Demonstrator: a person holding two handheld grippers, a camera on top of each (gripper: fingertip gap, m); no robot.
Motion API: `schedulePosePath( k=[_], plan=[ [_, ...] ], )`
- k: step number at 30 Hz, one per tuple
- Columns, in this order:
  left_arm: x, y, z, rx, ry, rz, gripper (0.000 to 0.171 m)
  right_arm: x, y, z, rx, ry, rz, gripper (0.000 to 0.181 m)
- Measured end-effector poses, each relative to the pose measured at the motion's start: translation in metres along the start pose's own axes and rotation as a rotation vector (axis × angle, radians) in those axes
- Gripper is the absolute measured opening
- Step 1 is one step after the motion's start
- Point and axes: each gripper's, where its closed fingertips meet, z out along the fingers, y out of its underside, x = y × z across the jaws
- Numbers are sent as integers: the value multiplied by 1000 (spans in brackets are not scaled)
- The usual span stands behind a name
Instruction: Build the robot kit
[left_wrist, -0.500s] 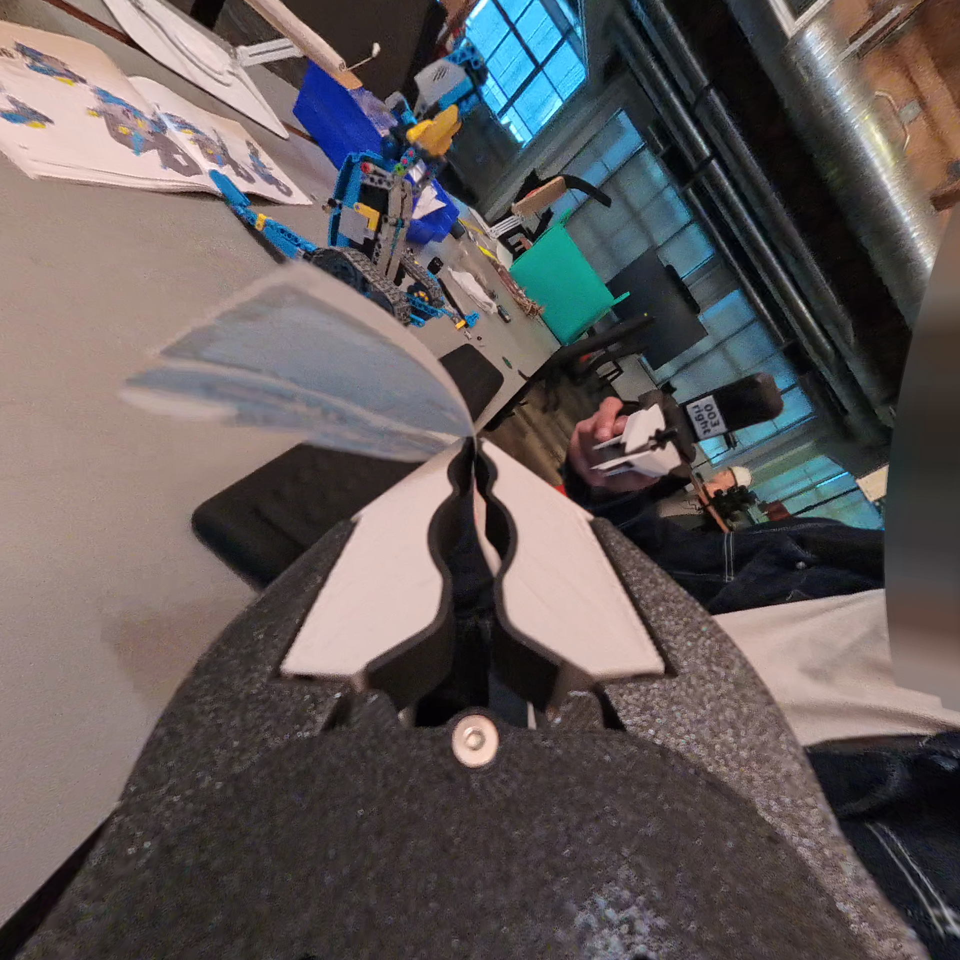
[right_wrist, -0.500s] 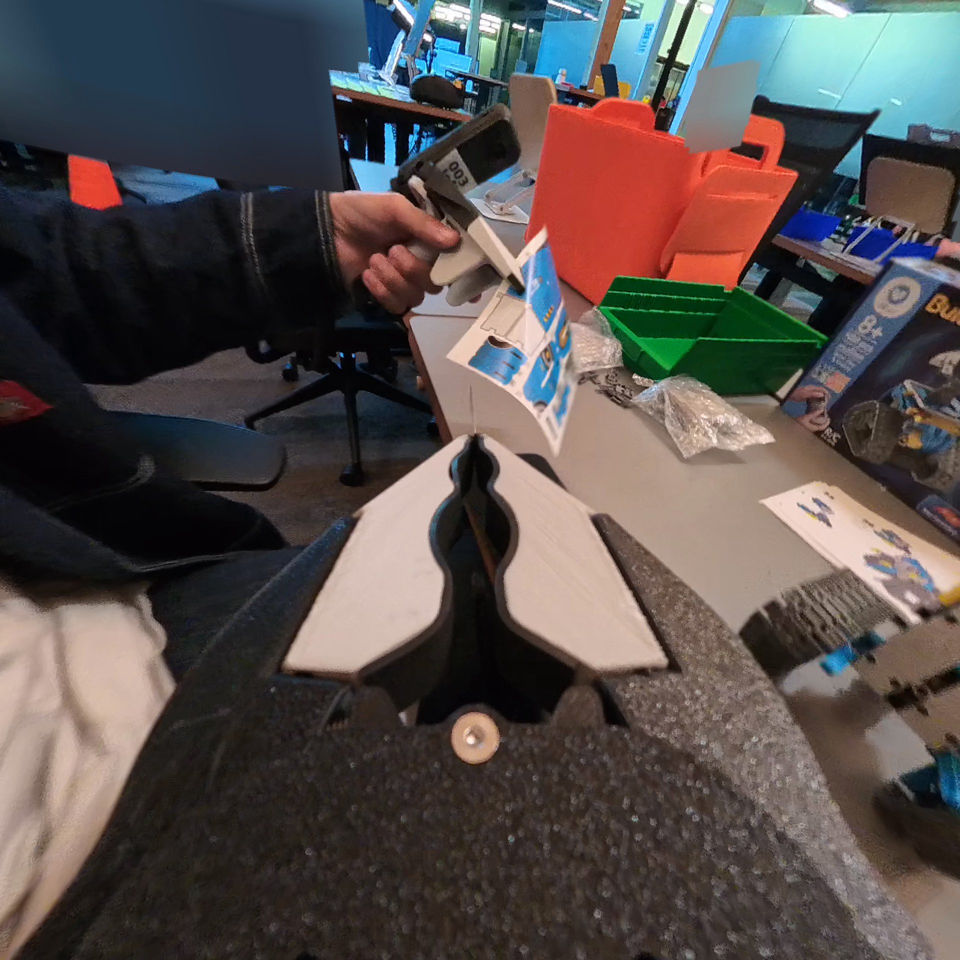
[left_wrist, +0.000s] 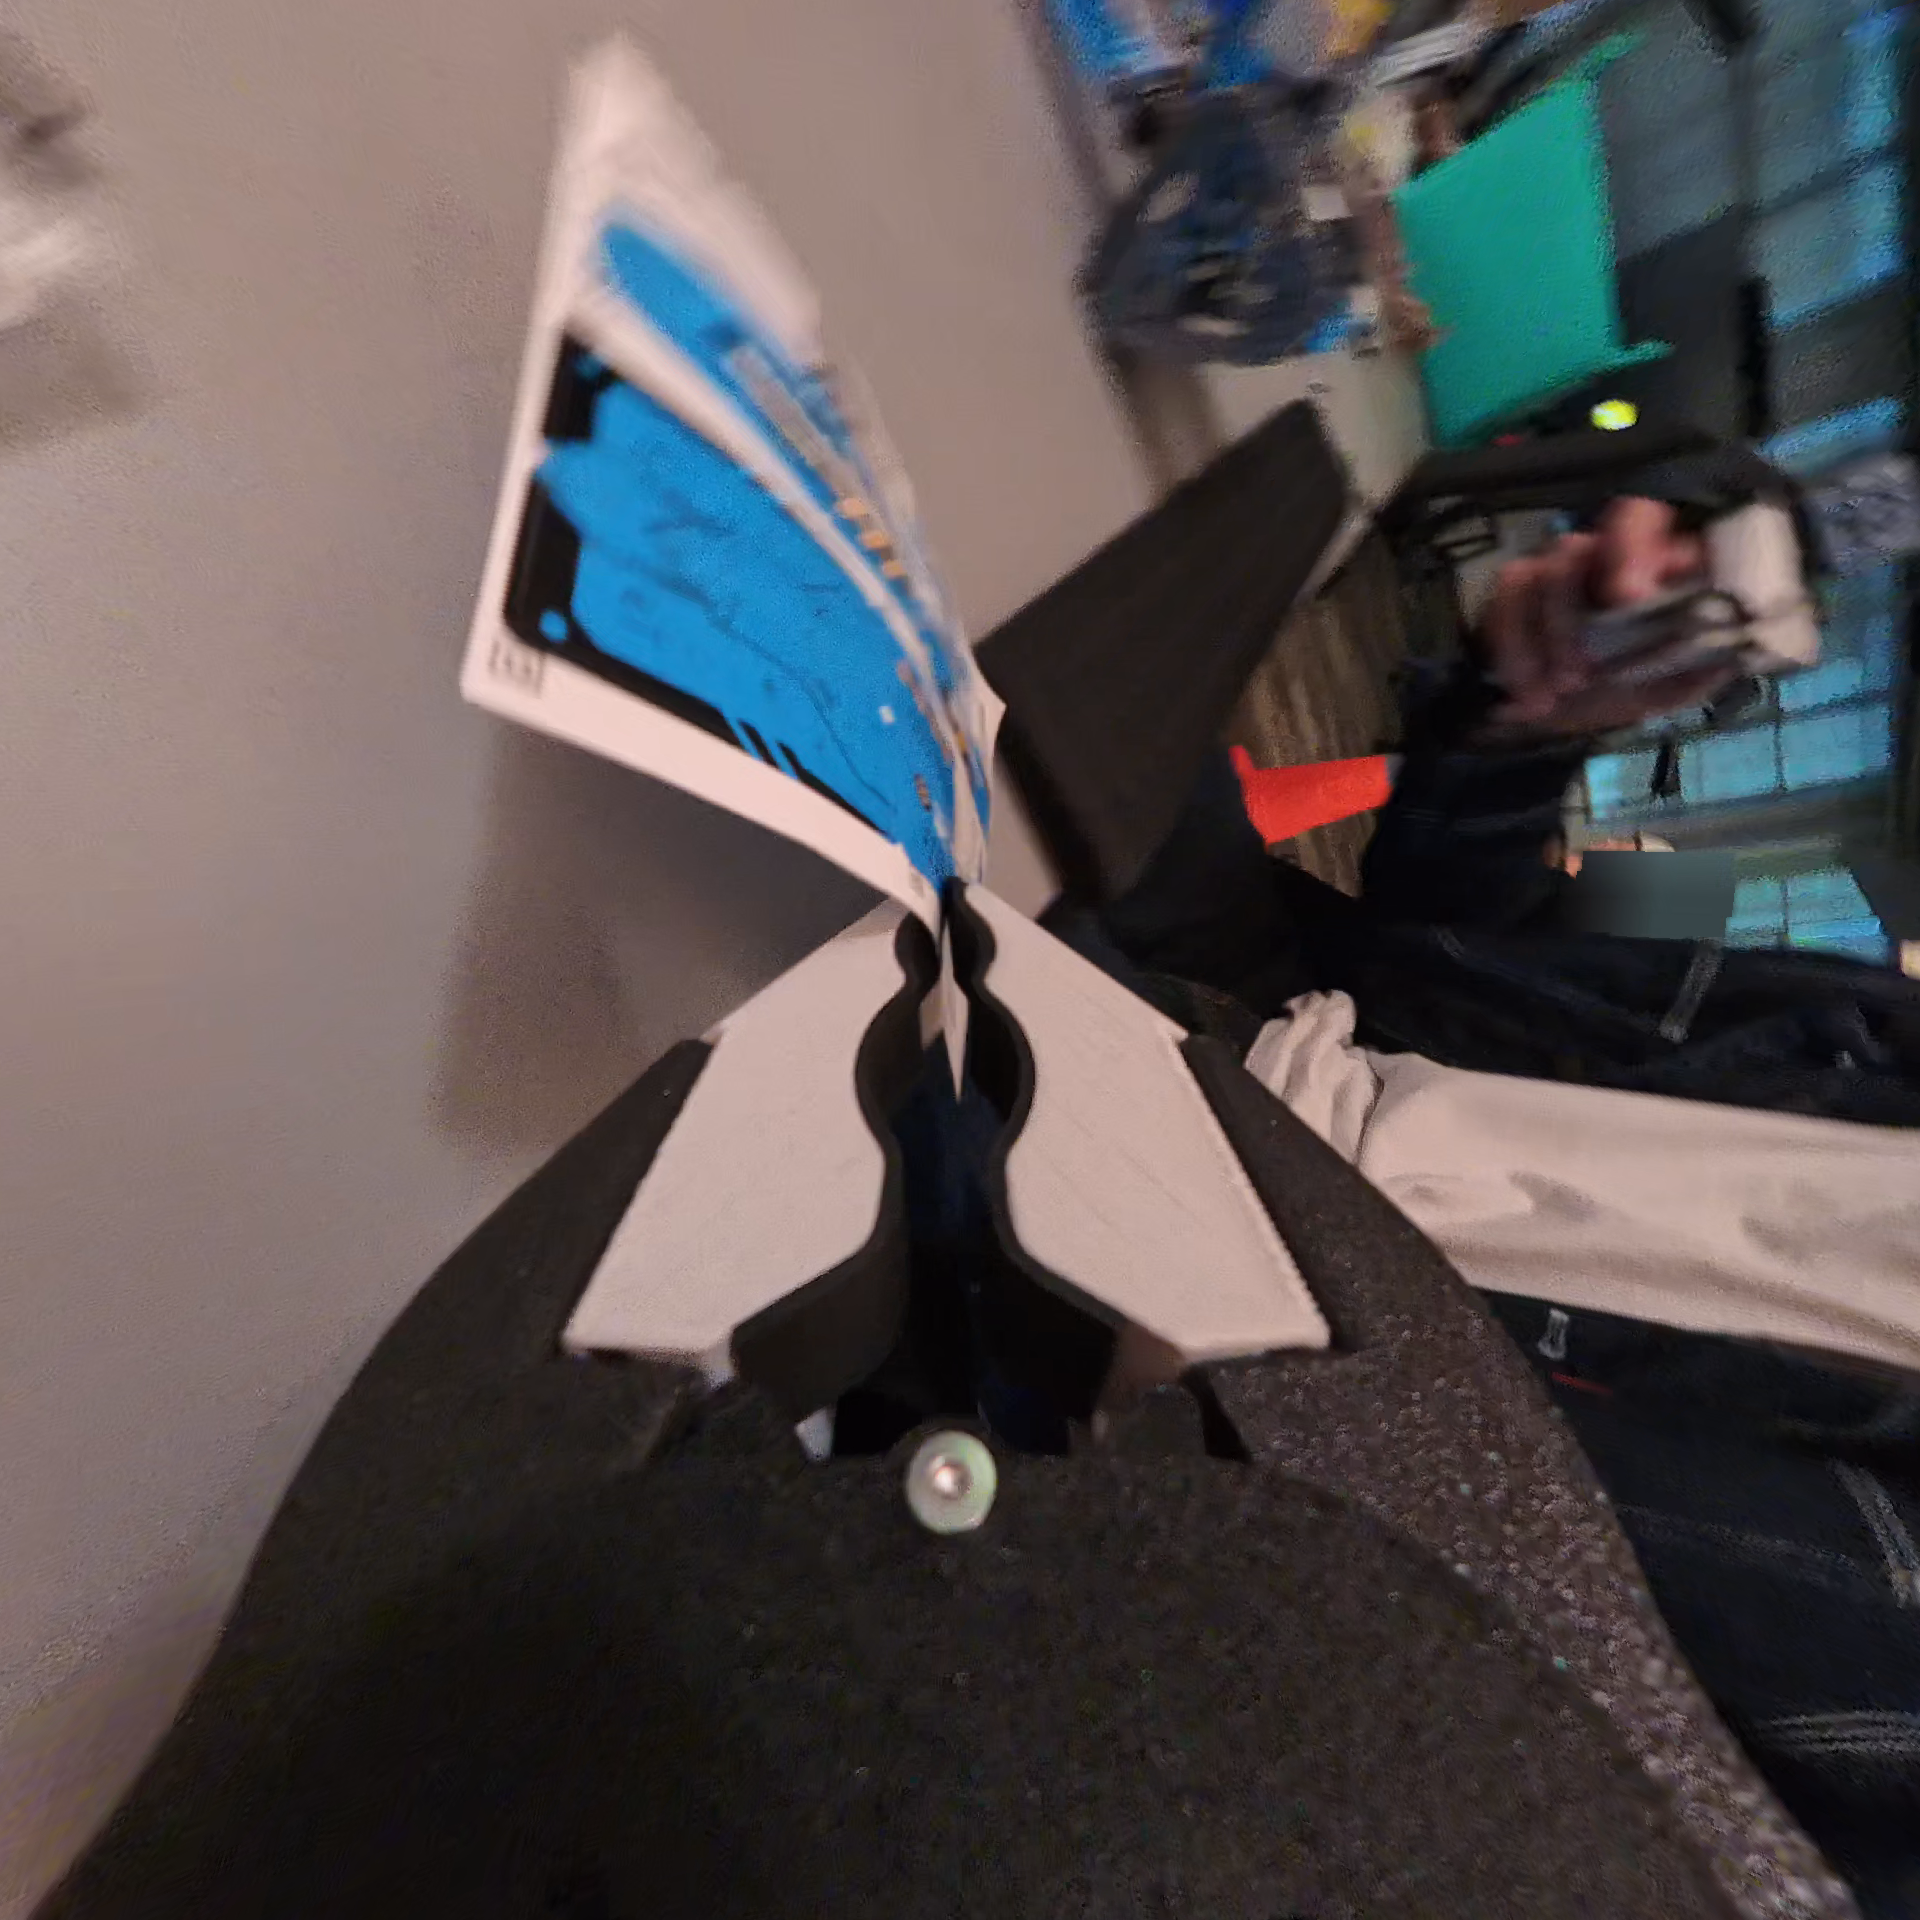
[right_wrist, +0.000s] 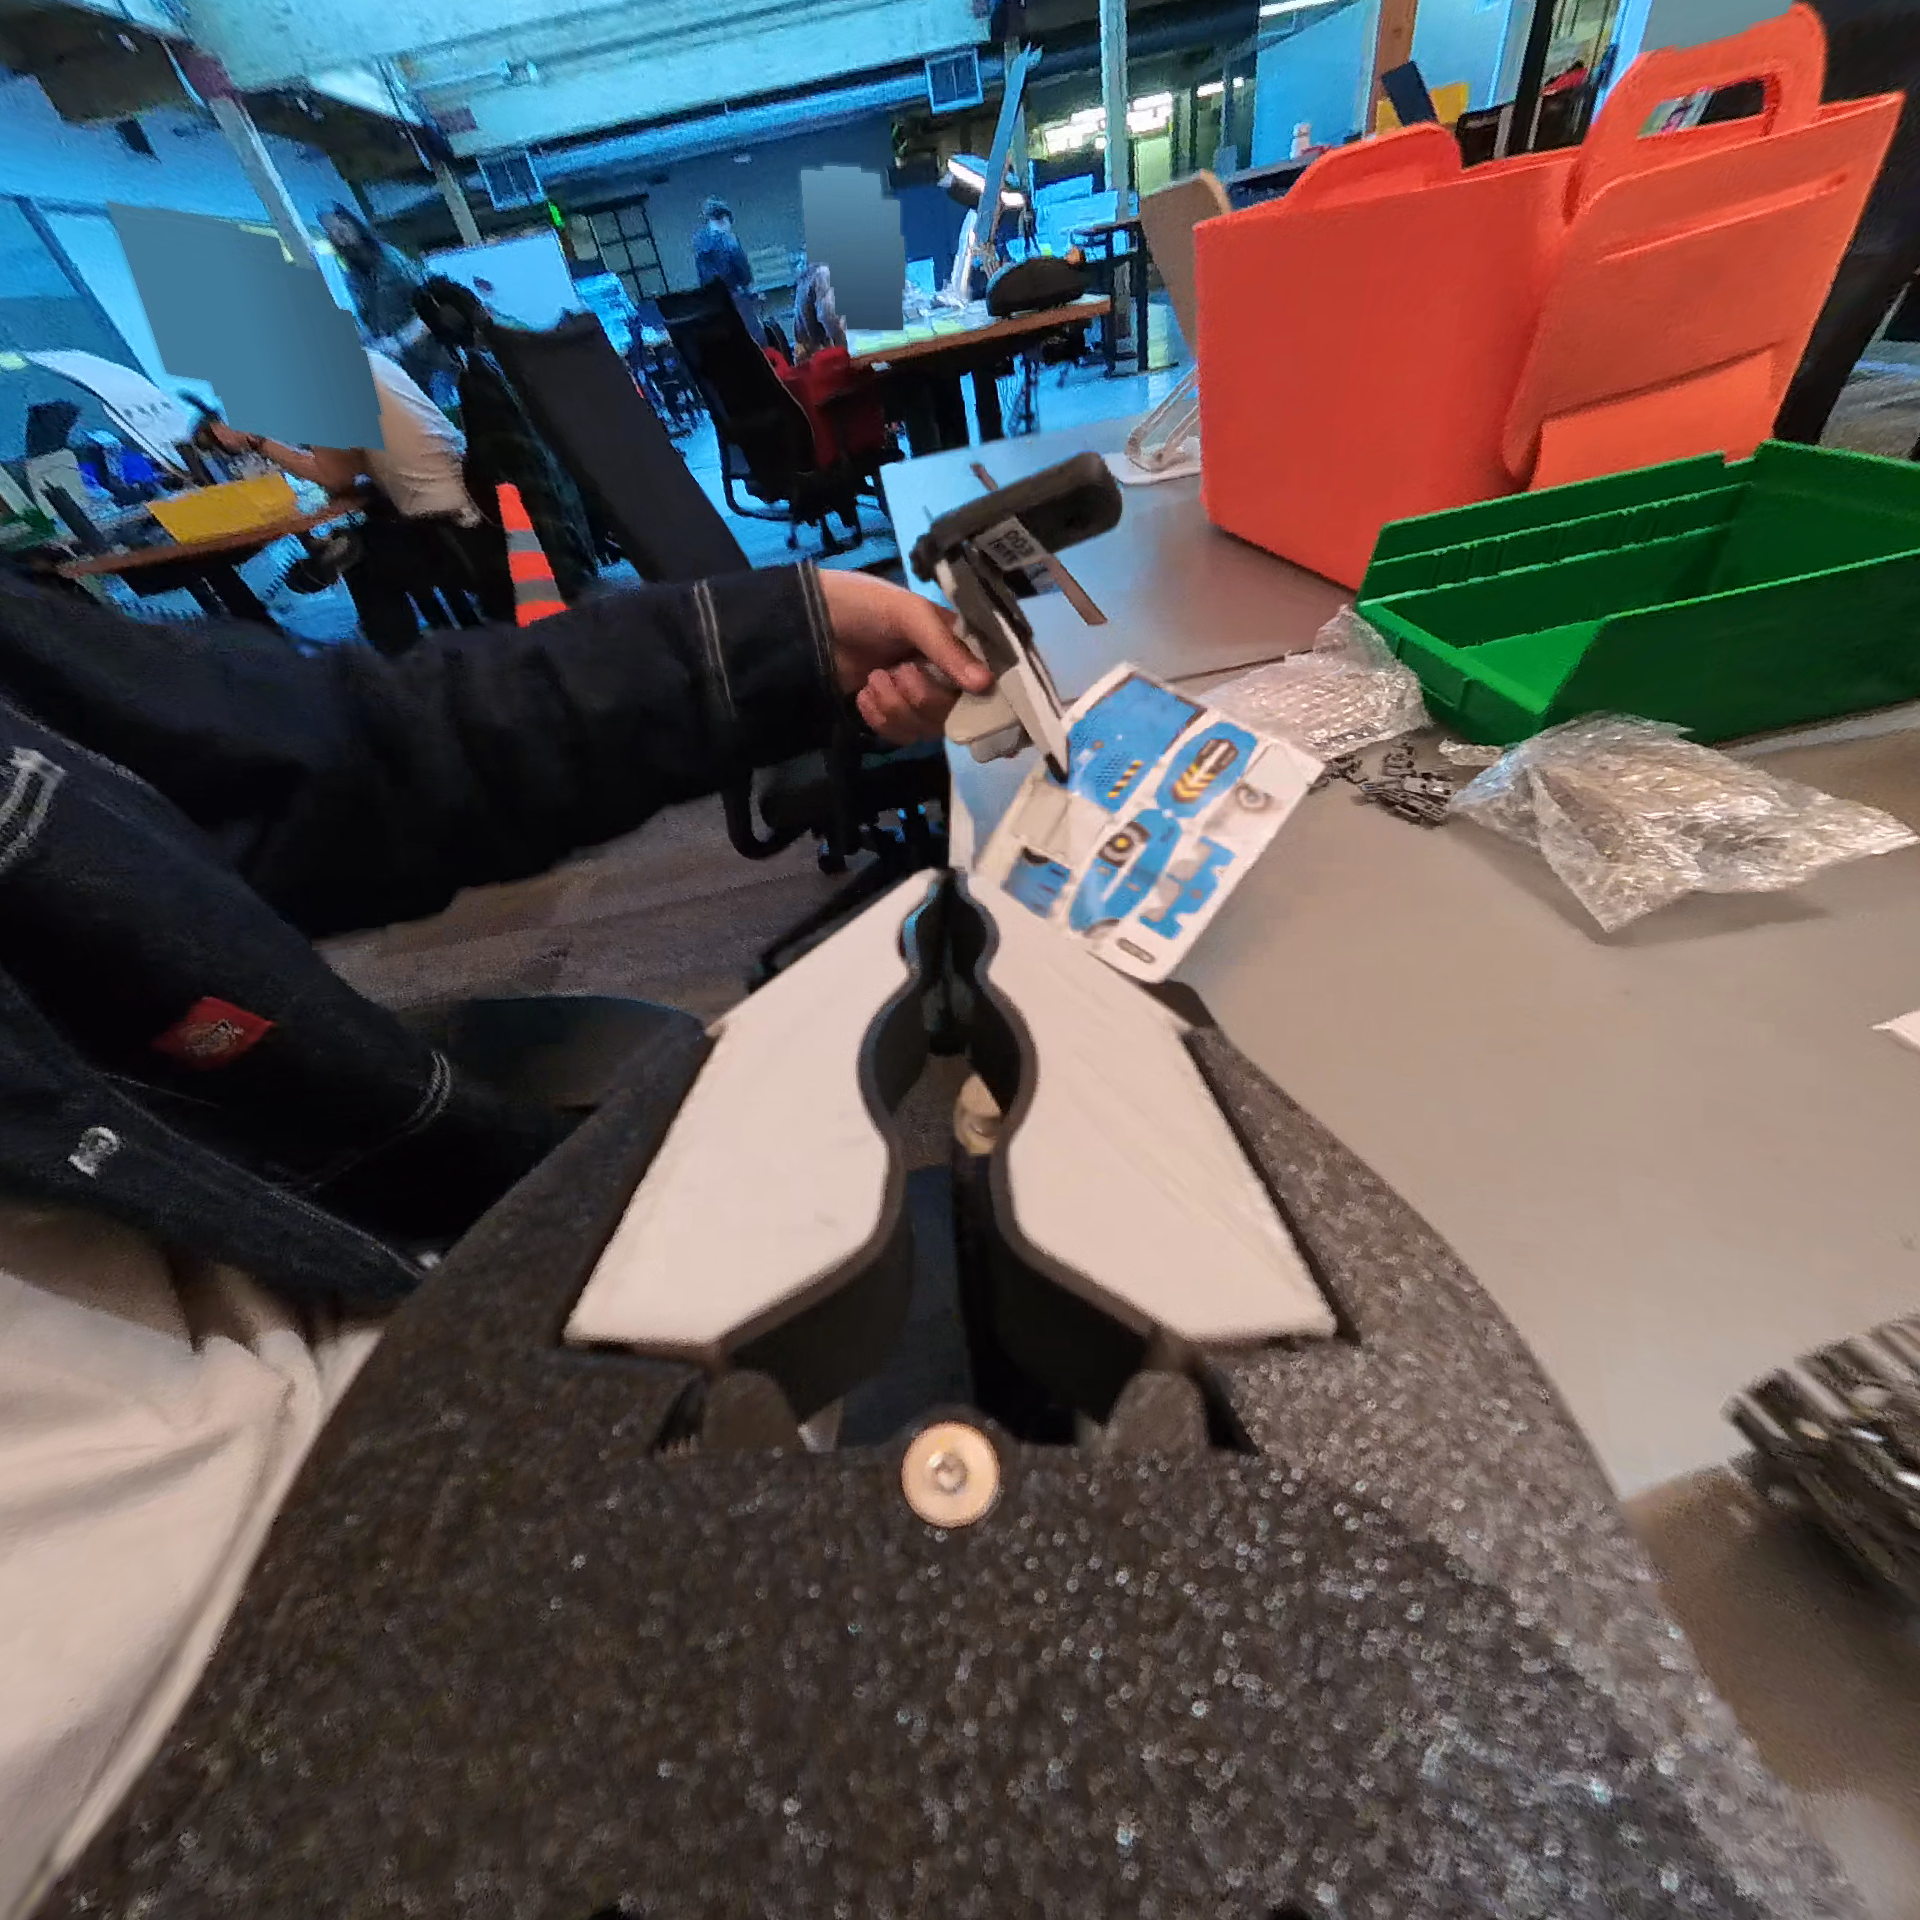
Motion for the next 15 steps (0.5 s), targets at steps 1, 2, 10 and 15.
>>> schedulePosePath(
  k=[1,2,10,15],
  plan=[
    [-20,4,-4,-39,-47,-62,0,4,0,-4,-23,20,-31,0],
    [-33,9,-8,-80,-85,-92,0,10,0,-9,-54,51,-72,0],
    [-86,-6,-27,-219,-545,14,76,98,-7,-82,-397,258,-352,0],
    [-90,-38,-39,-181,-795,203,92,159,-9,-132,-552,225,-305,0]
  ],
)
